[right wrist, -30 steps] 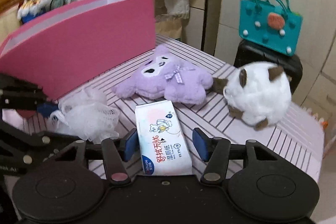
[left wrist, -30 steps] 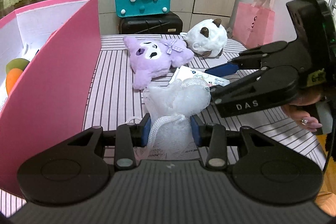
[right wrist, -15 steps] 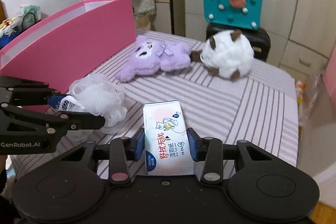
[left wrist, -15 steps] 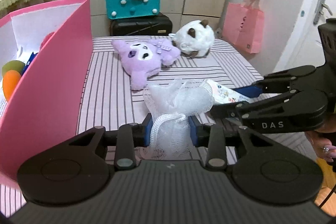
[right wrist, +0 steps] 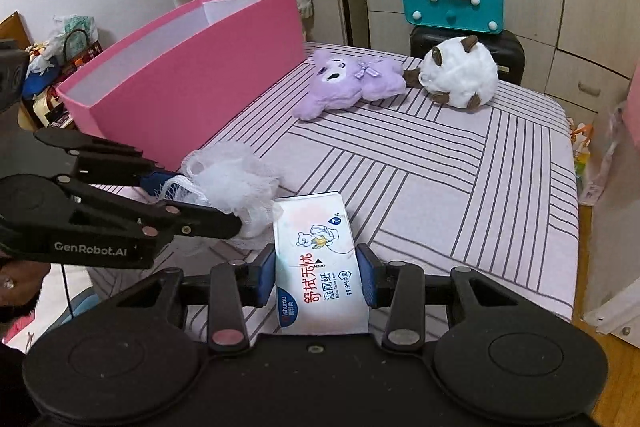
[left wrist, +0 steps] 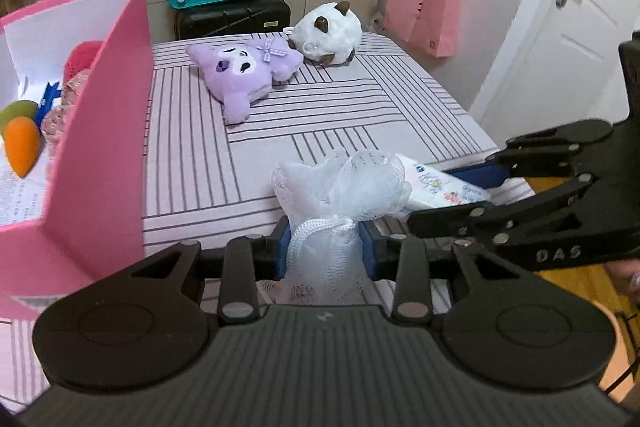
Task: Organize soft objects
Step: 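Grasp the white wet-wipes pack with the right tool while the left tool holds the bath puff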
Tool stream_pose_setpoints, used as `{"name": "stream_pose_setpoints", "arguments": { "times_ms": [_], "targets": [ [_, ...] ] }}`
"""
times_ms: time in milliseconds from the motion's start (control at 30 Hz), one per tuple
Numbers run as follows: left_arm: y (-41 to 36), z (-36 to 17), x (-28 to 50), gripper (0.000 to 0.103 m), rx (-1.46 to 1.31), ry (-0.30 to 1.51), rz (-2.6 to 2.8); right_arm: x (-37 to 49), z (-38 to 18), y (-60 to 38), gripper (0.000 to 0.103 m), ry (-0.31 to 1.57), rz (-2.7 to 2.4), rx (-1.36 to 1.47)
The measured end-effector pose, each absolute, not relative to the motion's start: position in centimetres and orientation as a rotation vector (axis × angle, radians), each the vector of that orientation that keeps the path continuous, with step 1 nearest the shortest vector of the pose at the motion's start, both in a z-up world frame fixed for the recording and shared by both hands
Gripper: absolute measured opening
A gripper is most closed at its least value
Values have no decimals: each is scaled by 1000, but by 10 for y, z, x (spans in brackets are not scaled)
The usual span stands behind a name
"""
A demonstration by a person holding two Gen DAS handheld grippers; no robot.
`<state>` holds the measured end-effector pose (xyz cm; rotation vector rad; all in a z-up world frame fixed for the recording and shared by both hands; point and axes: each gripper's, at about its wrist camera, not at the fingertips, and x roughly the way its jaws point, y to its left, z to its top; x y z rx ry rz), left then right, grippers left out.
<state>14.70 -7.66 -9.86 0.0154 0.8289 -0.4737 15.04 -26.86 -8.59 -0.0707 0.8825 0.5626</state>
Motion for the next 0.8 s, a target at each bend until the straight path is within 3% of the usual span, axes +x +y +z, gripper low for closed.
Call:
{"name": "stream_pose_setpoints", "arguments": {
  "times_ms": [500,800],
  "targets": [
    [-33,-72,123,34,5,979,-584,120,-61,-249,47,970,654,-13],
    [7,-35,116,34,-21,914,-617,117,-17,-216,47,881,704,-55]
  ]
}}
